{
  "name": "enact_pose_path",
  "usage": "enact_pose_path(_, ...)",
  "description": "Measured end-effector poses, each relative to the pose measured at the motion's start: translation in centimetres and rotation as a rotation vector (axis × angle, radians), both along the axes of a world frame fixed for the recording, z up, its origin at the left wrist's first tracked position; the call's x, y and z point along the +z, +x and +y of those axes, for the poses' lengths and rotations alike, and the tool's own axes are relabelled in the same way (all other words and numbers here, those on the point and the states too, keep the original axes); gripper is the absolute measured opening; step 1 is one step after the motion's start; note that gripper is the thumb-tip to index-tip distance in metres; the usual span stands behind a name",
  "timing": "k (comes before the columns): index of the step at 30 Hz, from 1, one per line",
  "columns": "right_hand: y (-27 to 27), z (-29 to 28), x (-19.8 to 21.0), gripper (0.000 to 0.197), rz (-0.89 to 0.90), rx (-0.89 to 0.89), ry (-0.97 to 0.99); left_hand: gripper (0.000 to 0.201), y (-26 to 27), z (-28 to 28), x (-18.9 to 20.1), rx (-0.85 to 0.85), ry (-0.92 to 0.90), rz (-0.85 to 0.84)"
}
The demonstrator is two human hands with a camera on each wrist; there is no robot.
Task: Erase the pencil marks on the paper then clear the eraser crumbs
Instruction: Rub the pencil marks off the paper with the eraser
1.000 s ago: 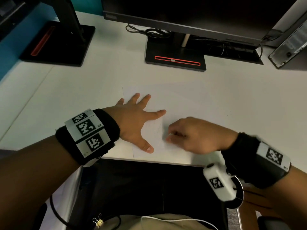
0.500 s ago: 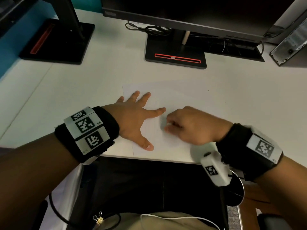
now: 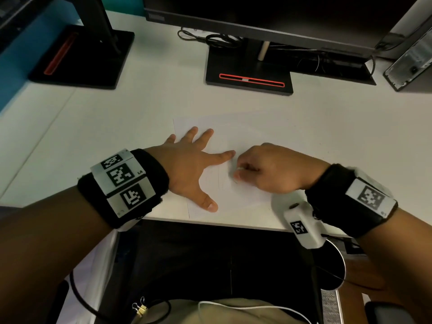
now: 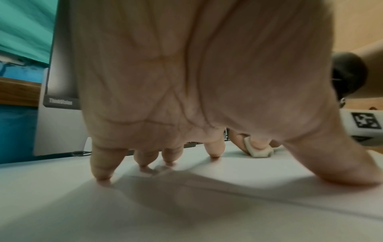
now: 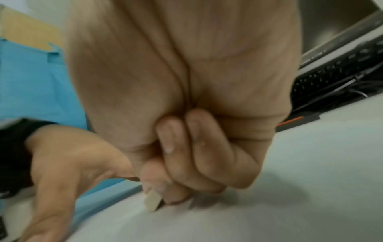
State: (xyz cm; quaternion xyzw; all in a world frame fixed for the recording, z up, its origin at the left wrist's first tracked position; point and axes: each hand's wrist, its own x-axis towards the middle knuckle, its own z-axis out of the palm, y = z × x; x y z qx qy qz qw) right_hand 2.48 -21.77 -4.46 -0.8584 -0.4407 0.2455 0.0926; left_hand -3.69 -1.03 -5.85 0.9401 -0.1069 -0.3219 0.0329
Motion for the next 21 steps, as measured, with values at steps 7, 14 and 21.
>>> enact_pose_path(7,-0.2,0.3,-0.2,0.036,0.042,0.040,-0.019,0.124,-0.1,0.0,-0.1,-0.004,0.009,-0.005)
enact_pose_path(14,-2.0,0.6,-0.5,0.039,0.086,0.116,0.026,0.123,0.0,0.0,-0.1,-0.004,0.002,-0.010)
enact_pose_path(21,-1.1,0.9,-0.3,0.039,0.022,0.101,0.046,0.123,0.0,0.0,-0.1,-0.002,0.002,0.000)
